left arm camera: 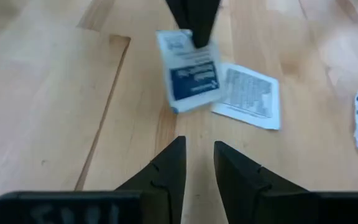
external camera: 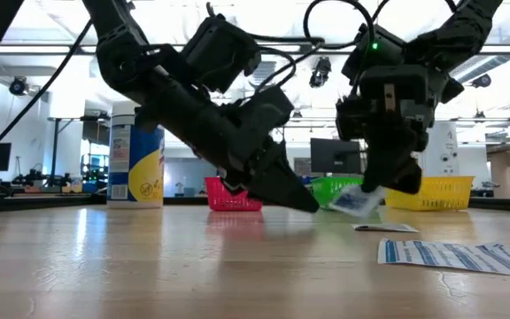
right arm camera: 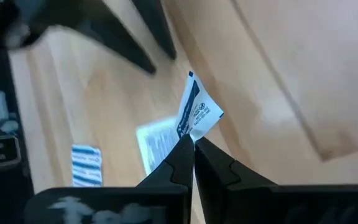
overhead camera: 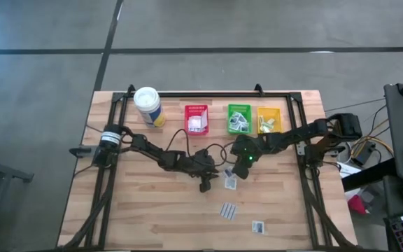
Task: Pick & Place First Aid Supplies
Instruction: Put the alcohol pad in the green bin
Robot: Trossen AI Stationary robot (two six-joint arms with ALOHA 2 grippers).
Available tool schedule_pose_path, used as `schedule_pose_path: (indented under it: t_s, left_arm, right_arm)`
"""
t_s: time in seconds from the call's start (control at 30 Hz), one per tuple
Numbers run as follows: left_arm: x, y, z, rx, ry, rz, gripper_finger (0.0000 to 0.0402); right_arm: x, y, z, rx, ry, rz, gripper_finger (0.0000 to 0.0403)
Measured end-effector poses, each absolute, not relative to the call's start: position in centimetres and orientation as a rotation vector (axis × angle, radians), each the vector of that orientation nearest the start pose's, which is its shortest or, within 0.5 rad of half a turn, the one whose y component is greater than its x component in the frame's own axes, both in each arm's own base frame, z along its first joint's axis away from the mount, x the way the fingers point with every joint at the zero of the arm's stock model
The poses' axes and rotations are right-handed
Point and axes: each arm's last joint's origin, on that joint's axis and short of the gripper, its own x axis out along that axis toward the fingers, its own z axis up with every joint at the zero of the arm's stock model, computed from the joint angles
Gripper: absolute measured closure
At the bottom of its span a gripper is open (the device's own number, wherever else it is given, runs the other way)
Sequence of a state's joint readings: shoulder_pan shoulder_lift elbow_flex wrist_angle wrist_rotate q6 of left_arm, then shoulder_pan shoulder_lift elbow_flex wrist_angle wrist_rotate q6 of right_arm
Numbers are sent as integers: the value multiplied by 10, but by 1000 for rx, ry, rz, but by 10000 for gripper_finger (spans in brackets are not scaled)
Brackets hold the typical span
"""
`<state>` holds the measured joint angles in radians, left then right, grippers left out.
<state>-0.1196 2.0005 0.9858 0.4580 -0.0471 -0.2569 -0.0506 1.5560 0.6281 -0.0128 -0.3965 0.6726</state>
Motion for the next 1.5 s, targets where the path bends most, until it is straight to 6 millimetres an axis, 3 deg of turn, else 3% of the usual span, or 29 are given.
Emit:
schedule_pose_path:
  t_s: [0.33, 0.53, 0.7, 0.9, 1.3, 1.5]
  left_arm:
    - [388, -46, 122, -207, 534, -9, 307]
    - [388, -49, 124, -207, 516, -18, 307]
    - [392, -55, 127, -199, 431, -46, 307]
    - [395, -63, 123, -166, 371, -79, 307]
    - [407, -65, 109, -148, 381, -70, 307]
    - [410, -65, 108, -150, 376, -70, 307]
  right_arm:
    - [250, -36, 180, 773, 781, -37, 394]
    - [229, -64, 210, 715, 611, -172, 394]
    - [214, -83, 220, 678, 540, -331, 394]
    - [208, -103, 214, 652, 534, -532, 394]
    - [217, -123, 175, 695, 685, -622, 394]
    - [219, -126, 169, 664, 710, -658, 394]
